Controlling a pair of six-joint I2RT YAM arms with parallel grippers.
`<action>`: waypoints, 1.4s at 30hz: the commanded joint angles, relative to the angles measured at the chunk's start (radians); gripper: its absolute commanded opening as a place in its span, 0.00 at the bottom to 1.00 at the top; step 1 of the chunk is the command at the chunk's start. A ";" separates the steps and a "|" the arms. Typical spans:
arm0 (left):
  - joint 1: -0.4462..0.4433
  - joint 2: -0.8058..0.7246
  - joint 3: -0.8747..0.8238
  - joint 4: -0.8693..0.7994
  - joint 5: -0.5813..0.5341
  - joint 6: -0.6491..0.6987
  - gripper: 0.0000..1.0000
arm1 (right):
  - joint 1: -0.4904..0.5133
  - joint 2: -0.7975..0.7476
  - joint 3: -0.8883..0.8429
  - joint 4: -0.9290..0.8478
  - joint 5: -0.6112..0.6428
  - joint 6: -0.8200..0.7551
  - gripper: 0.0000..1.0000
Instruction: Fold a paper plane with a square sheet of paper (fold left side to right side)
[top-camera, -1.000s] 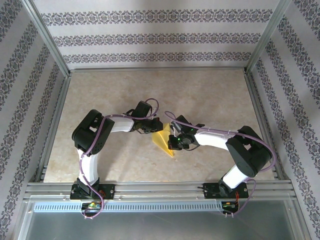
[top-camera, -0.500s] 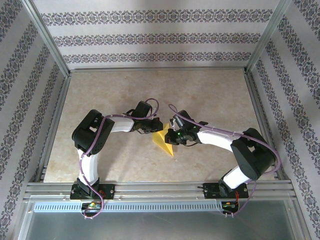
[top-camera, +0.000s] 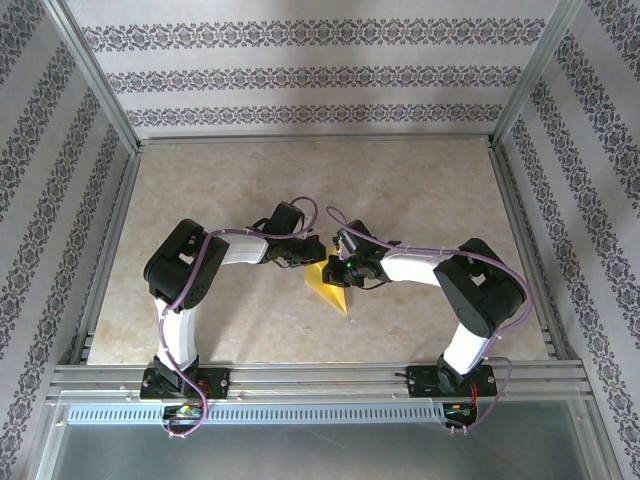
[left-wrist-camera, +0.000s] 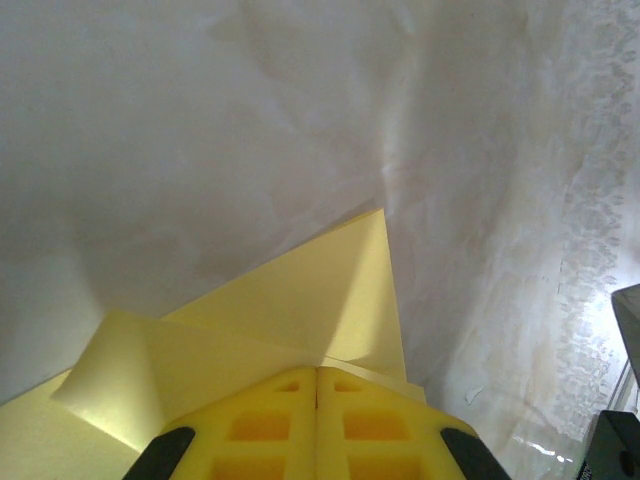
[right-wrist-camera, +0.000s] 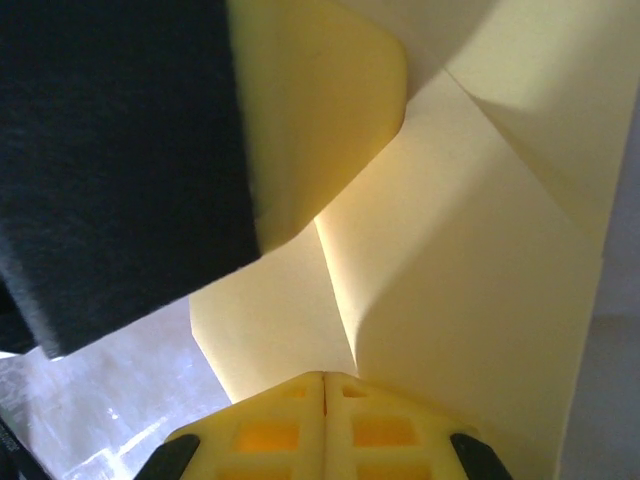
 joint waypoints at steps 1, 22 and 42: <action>0.002 0.034 -0.015 -0.058 -0.047 0.027 0.06 | -0.012 0.017 -0.009 0.036 0.011 0.016 0.00; 0.021 0.040 -0.020 -0.072 -0.061 0.023 0.05 | -0.013 -0.096 -0.266 0.063 -0.098 0.092 0.00; 0.027 0.043 -0.018 -0.078 -0.063 0.025 0.06 | -0.007 -0.204 -0.337 -0.018 -0.083 0.084 0.00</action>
